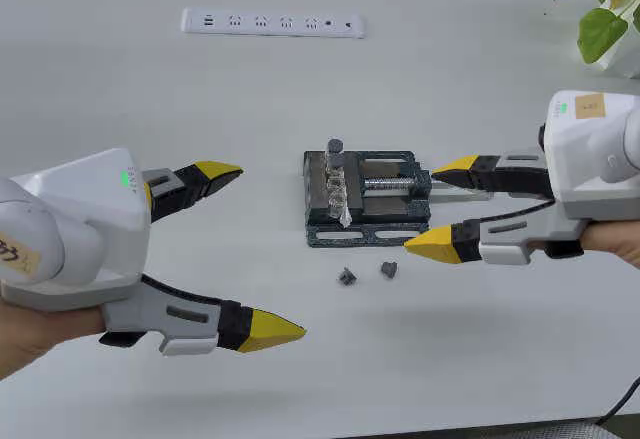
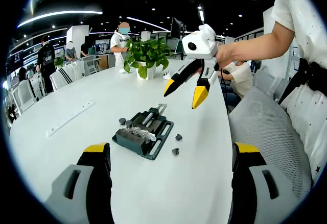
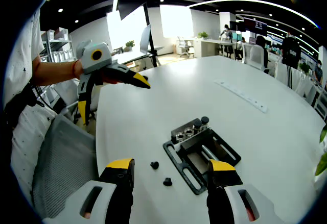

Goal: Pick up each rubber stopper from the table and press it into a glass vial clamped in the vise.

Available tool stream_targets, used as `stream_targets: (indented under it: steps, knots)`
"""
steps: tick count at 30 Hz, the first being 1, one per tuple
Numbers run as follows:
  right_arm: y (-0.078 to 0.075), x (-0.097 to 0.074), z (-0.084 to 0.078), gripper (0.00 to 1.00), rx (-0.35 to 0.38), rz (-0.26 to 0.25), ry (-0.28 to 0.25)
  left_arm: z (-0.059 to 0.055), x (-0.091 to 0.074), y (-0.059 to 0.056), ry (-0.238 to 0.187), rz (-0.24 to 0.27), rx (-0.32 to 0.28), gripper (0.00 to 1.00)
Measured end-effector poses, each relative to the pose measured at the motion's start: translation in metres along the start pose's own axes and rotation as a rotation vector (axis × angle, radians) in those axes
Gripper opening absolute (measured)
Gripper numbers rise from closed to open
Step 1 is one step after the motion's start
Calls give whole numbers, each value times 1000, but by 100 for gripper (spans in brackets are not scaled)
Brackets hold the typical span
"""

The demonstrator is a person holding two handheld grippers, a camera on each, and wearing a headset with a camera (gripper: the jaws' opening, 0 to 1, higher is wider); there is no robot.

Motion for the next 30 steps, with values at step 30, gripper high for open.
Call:
stream_targets:
  steps: [30]
  knots:
    - [-2,46,-67,22,6,-66,-60,1,-5,-4,29,-4,6,99]
Point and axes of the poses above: the centre of the closed fingertips' face, and the gripper's own axes: x roughly forward along the fingers, y roughly to its left, z roughly out of its top, the point moved 3 cm from there along -x, roughly backward along the fingers, and after that the axes turned 15 degrees about z, right-handed, at the moved point
